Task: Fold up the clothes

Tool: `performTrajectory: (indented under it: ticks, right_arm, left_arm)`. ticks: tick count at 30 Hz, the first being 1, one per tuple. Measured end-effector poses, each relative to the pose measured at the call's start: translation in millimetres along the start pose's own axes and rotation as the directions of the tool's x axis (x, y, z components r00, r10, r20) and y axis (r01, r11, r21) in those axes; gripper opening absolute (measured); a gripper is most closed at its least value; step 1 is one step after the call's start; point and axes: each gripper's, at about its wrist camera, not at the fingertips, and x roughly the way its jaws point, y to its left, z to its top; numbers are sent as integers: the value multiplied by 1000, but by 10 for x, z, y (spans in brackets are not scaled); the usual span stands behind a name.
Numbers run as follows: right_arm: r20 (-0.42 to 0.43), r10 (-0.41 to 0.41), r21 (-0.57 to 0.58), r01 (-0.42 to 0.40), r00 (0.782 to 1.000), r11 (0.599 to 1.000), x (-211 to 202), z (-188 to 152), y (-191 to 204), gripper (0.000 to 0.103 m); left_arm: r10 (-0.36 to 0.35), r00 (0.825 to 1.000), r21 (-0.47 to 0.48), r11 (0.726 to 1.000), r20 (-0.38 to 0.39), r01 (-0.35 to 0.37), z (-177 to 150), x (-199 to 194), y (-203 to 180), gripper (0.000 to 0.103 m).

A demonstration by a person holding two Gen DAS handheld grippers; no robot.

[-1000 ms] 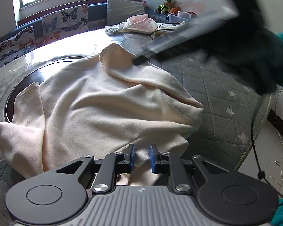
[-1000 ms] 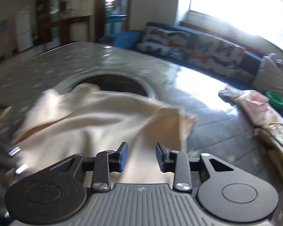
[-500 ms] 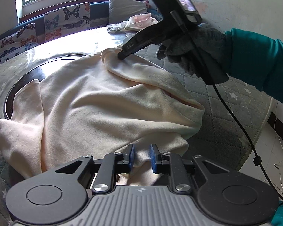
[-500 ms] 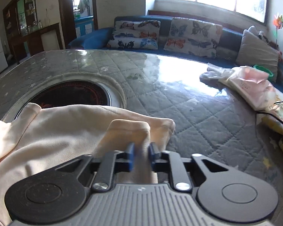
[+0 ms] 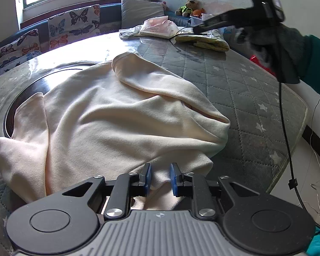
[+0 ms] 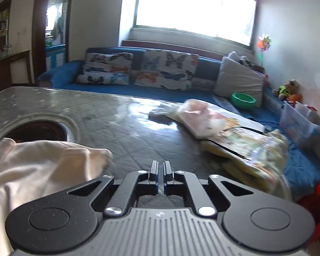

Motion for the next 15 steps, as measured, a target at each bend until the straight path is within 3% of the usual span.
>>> performTrajectory:
  ticks: [7,9,13,15]
  right_arm:
    - [-66,111,41,-108,992,993,209,-104,139,12]
    - [-77,151,33,-149,985,988,322,-96,277,21]
    - [-88,228,32,-226,970,974,528,-54,544,28]
    - [-95,259,25,-258,961,966,657,-15,712,39]
  left_arm:
    - [-1,1000,-6,1000,1,1,-1,6,4,21]
    - [-1,1000,-7,1000,1,1,-1,9,5,21]
    - [-3,1000,-10,1000,-2,3,4,14,11,22]
    - [-4,1000,-12,1000,-3,4,7,15,13,22]
